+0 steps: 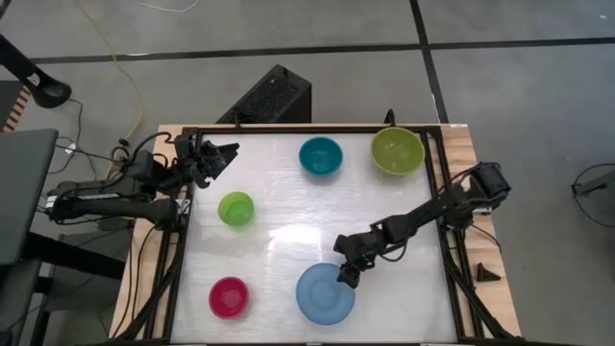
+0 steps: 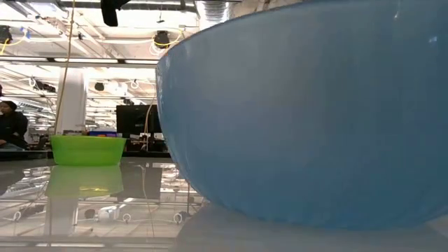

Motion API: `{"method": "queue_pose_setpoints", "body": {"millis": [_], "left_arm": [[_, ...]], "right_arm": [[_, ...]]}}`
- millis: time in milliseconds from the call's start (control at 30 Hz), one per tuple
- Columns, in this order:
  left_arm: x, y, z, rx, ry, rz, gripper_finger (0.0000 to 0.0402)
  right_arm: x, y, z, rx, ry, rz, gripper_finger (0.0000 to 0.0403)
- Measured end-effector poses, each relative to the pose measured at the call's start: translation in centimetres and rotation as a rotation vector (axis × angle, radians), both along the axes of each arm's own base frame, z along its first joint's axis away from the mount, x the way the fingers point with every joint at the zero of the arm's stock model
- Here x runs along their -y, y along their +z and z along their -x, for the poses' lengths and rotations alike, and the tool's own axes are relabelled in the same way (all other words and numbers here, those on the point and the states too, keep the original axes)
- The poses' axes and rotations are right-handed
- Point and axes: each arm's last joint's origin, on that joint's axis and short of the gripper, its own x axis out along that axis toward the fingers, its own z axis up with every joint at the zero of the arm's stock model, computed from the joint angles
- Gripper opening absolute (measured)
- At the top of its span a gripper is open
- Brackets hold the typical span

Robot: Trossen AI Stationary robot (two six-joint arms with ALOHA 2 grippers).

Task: Nest bowls inside each other
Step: Stack the light blue bowl on the green bowl

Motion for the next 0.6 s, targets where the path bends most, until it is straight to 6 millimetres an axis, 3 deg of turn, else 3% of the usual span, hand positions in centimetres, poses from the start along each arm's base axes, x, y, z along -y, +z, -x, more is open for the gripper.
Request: {"method": "queue_pose_setpoints", "body": {"millis": [100, 200, 433, 600], "left_arm": [[0.0, 0.0, 0.0, 0.000, 0.000, 0.000, 0.0254], [0.0, 0.0, 0.0, 0.000, 0.000, 0.000, 0.0254], [0.0, 0.0, 0.0, 0.000, -0.001, 0.000, 0.0254], [0.0, 0.0, 0.0, 0.006, -0.018, 0.010, 0.0254]], "right_arm": [[0.3, -0.3, -0.3, -0.006, -0.023, -0.019, 0.0128], [0.9, -0.2, -0.5, 0.007, -0.035, -0.012, 0.0038], [4.0, 2.6, -1.5, 0.190, -0.182, 0.046, 0.0029], [8.1, 6.0, -1.2, 0.346, -0.339, 0.171, 0.0029]]}}
